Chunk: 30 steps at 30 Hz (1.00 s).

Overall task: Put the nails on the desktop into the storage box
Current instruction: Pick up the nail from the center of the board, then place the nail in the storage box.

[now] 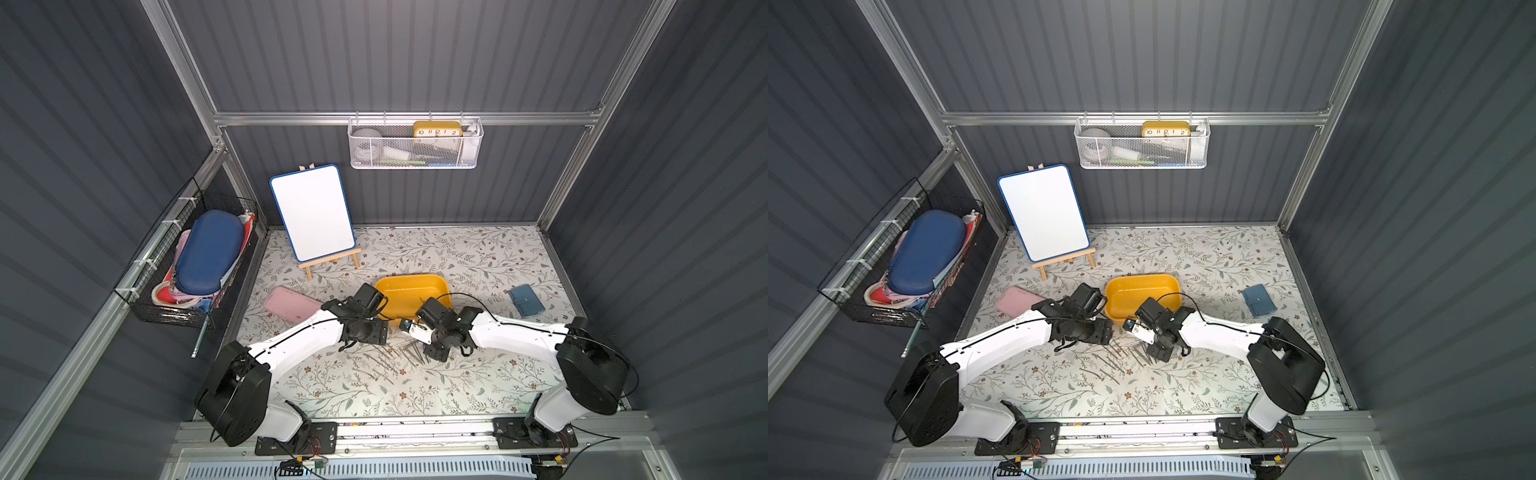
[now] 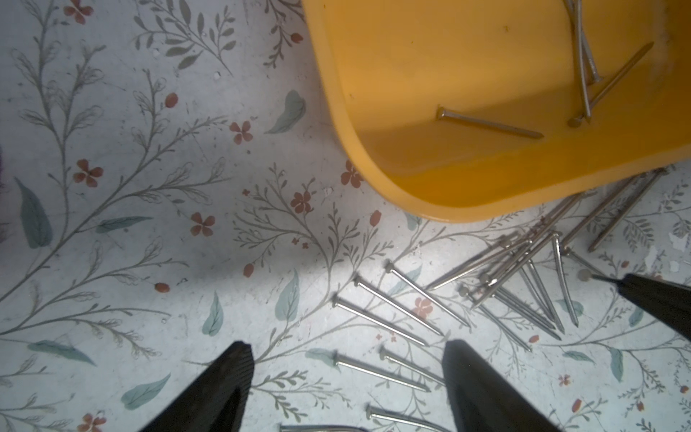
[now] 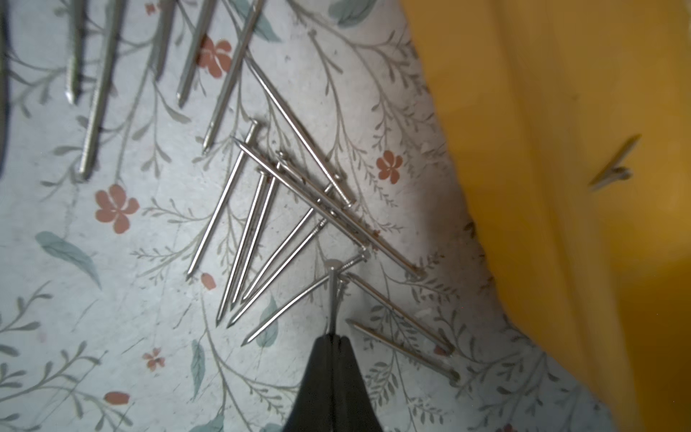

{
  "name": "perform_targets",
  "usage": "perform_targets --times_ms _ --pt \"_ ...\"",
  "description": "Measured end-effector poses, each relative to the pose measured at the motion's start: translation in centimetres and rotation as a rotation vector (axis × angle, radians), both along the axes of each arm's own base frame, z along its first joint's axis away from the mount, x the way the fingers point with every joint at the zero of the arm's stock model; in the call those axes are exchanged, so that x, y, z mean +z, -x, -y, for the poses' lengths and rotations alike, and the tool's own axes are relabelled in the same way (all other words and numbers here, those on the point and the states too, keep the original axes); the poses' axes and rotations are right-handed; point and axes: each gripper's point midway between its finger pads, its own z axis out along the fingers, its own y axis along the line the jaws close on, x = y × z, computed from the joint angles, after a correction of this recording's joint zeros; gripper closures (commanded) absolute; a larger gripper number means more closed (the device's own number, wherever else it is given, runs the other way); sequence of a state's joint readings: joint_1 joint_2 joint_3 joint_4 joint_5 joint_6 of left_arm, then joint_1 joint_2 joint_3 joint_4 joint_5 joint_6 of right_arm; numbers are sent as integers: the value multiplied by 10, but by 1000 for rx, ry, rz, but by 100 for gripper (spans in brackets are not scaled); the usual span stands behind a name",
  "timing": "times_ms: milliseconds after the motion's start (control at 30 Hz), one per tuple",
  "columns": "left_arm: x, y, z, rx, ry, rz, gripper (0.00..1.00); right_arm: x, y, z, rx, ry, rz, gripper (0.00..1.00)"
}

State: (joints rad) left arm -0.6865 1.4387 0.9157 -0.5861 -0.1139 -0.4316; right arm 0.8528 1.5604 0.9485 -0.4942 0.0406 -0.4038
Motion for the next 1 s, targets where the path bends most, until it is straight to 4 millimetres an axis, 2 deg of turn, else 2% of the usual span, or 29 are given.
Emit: perform_targets --times_ms 200,267,433,500,533,600,700,800,900,1000 --pt "-1 0 -1 0 -2 -1 15 41 -4 0 -57 -102 59 100" --pt "-1 0 -1 1 -2 -1 15 58 -13 1 -122 -161 53 100" --pt "-2 0 -1 1 -3 0 15 117 -73 -6 -373 -362 59 100" --pt "-3 1 -1 1 -4 -1 15 128 -96 -13 -459 -417 42 100" --pt "-3 1 -1 1 -5 -2 15 127 -107 -17 -507 -439 20 100" --pt "-3 1 -1 1 -5 -1 15 112 -119 -22 -580 -441 -33 100" --pt "-3 1 -1 1 -5 -2 15 71 -129 -23 -687 -385 -128 100" --pt "-3 1 -2 1 -5 -2 15 34 -129 -16 -780 -326 -204 100" --pt "-4 2 -2 1 -6 -3 15 17 -131 -7 -850 -309 -235 100" --pt "-4 2 -3 1 -7 -4 15 13 -135 -1 -897 -316 -241 100"
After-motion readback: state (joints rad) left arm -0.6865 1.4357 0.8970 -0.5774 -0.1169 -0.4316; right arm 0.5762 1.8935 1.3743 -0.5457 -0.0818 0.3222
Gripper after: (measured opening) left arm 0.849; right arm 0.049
